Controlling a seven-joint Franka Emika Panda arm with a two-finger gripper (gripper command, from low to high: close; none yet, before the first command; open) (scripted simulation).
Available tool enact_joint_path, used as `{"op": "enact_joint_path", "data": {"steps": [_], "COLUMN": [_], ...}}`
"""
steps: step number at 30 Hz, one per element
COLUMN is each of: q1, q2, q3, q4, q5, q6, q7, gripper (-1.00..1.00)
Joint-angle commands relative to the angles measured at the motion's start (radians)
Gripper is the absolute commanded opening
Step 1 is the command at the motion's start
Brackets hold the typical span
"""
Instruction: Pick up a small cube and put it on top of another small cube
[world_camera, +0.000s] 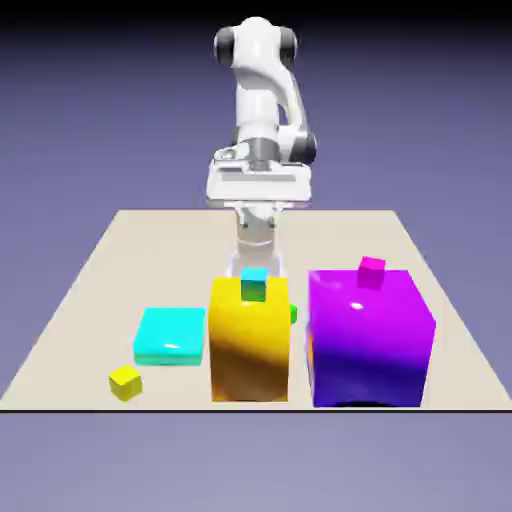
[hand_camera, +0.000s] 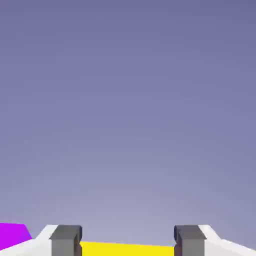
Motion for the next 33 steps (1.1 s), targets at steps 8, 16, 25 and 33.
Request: {"op": "enact_joint_path", "data": {"steps": [8, 16, 25, 33], "q1": [0.243, 0.486, 0.773, 1.030], "q2": [-0.113, -0.226, -0.342, -0.449], "q3": [-0.232, -0.464, -0.735, -0.970], "q4": [0.003, 0.005, 0.009, 0.015], "q5": [-0.190, -0.380, -0.572, -0.749], "q6": [-0.221, -0.442, -0.687, -0.913], "q7": [-0.348, -0.696, -1.087, -1.435], "gripper": [0.00, 0.00, 0.00, 0.00]}}
